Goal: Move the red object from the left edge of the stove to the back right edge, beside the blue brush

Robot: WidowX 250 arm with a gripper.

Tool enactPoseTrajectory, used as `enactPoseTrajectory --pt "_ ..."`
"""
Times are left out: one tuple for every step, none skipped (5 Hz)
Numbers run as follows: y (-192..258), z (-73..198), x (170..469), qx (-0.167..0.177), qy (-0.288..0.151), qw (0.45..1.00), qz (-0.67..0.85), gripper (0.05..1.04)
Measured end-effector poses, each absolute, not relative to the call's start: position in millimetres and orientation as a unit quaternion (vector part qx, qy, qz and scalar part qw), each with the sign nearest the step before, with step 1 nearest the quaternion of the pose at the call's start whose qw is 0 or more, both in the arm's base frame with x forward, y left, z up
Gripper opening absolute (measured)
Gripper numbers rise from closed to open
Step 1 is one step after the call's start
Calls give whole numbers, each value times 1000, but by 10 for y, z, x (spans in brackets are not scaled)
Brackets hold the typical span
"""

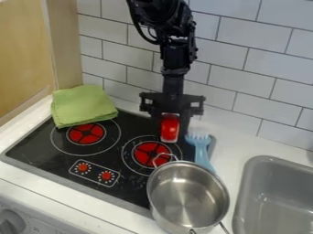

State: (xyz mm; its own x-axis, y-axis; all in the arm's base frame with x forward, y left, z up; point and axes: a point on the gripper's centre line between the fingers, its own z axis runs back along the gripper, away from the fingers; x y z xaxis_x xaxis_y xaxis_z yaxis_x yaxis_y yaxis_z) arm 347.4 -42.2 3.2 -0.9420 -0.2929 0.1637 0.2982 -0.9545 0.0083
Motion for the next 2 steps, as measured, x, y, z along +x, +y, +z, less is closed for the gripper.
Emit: enactPoseTrajectory --pt "-429 36 3490 -76 -19 161 -984 944" --pt "-432 35 3499 -73 -20 165 -983 1014"
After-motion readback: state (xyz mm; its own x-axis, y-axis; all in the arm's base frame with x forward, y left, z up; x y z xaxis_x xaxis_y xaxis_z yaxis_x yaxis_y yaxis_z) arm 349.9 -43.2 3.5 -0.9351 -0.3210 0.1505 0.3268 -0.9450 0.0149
